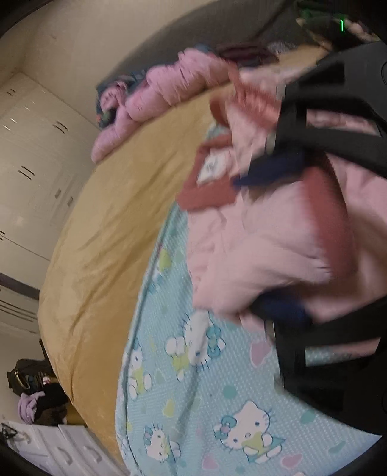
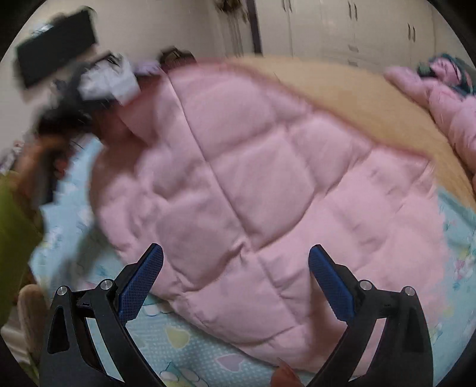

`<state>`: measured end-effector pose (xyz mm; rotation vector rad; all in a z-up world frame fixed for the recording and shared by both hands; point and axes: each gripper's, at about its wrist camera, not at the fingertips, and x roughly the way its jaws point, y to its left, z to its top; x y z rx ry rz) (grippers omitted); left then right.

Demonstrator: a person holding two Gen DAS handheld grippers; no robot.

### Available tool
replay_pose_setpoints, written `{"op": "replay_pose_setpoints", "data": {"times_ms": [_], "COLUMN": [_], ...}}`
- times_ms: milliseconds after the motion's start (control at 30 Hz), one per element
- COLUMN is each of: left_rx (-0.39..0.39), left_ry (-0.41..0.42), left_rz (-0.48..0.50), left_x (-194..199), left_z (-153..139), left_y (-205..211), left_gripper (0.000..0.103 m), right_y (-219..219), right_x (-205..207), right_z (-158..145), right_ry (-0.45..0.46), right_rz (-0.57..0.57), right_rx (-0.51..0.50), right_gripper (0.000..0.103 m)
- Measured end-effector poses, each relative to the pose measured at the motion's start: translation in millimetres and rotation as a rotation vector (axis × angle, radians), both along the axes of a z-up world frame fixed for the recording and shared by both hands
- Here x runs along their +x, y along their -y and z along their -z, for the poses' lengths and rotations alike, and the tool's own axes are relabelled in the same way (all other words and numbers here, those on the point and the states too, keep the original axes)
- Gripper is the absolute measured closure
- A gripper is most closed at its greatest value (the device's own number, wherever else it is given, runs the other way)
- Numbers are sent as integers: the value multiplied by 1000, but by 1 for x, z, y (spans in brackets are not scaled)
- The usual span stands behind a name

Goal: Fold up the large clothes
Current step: 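Open the right tool and move it over the jacket body, then grasp the jacket side edge with the right tool while the left tool grasps the other side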

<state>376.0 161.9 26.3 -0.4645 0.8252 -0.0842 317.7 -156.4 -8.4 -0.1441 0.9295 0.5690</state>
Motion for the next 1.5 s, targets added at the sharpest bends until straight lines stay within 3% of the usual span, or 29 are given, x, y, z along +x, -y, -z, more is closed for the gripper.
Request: {"op": "replay_pose_setpoints", "data": {"times_ms": [67, 133, 267, 367, 533, 667, 767, 900, 1033, 1067, 1133, 1167, 1267, 1367, 1500], "left_rx": [18, 78, 102, 160, 204, 208, 168, 116, 139, 152, 207, 203, 231, 285, 238], "left_ry": [27, 81, 174, 191, 91, 10, -50, -98, -72, -63, -57, -48, -26, 33, 165], "left_rz": [6, -11, -19, -49, -32, 12, 67, 109, 123, 130, 115, 118, 124, 144, 134], "left_x": [-5, -15, -37, -45, -45, -41, -30, -12, -2, -1, 1, 0, -7, -20, -41], "left_z": [-13, -32, -60, -61, -20, 25, 53, 75, 72, 70, 67, 67, 65, 52, 18], "left_y": [4, 5, -5, -14, -26, -34, -35, -28, -15, -10, -2, 0, 3, 6, -3], "left_gripper": [23, 9, 9, 9, 9, 9, 9, 9, 10, 24, 42, 56, 81, 90, 92], "right_y": [-3, -2, 0, 2, 38, 100, 148, 181, 193, 189, 182, 179, 174, 173, 188], "right_x": [13, 24, 32, 32, 13, 17, 40, 68, 93, 96, 103, 103, 99, 85, 71], "right_z": [19, 30, 32, 31, 6, -15, -20, -1, 13, 15, 20, 22, 24, 16, -13], "right_ry": [-42, -68, -72, -67, 44, 128, 118, 61, 4, -6, -24, -15, 20, 75, 147], "right_rz": [47, 90, 126, 121, 123, 272, 416, 502, 508, 497, 459, 457, 453, 438, 441], "right_rx": [-7, 29, 58, 65, 155, 178, 128, 29, 83, 102, 110, 94, 89, 108, 201], "right_gripper": [4, 4, 4, 5, 5, 5, 5, 5, 9, 26, 35, 46, 76, 84, 87]}}
